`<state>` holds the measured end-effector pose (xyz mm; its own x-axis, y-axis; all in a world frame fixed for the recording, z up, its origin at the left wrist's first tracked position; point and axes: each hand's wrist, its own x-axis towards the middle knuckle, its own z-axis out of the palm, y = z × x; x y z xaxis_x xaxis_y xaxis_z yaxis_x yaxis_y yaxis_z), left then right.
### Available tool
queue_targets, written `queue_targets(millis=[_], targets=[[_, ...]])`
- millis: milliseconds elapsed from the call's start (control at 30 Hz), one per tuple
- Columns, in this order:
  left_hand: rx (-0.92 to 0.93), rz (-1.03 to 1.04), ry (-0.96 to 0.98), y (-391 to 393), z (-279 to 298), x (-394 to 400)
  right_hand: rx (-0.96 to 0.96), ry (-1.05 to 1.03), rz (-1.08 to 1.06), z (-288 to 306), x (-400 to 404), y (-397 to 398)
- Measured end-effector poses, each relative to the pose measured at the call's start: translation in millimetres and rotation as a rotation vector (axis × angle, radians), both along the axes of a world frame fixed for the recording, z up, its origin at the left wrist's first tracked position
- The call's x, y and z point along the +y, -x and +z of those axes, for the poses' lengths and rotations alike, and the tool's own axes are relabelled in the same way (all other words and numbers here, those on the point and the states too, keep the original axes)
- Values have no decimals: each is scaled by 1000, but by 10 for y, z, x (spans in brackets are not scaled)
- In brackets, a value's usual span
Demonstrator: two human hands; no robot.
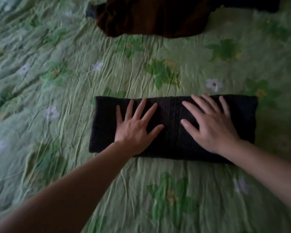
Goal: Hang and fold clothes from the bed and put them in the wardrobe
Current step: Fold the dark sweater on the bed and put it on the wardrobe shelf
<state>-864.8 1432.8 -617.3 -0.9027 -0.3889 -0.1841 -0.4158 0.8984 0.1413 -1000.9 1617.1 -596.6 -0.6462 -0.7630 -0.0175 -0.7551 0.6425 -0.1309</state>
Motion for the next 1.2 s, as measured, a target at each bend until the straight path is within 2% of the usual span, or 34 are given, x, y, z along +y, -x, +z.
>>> queue_targets(millis=[67,267,433,600,700,767,833,1000,1100,1167,1200], targets=[[49,14,27,-16,-64,-125,-24,-100,-12,-173,117,49],[46,118,33,-128,-169,-360,-85,-191,-30,-248,207,289],[66,147,11,-233,-147,-366,-81,-248,-32,-164,189,228],[104,310,-33,-519,-139,-350,-38,-238,-49,-67,95,40],[167,589,-194,-690,-105,-321,-33,-138,18,-3,-8,-273],[277,737,-331,-793,-50,-315,-49,-108,82,17,-68,-506],[377,787,-446,-881,7,-320,-72,-93,113,27,-130,-699],[377,968,-720,-956,125,-377,-115,-54,97,4,-310,-1074],[343,1093,-1078,-924,131,-496,-177,-75,112,-44,-387,-1216],[326,1098,-1309,-901,203,-528,-189,-83,101,-53,-433,-1302],[310,1079,-1365,-887,249,-523,-198,-66,78,-48,-457,-1352]])
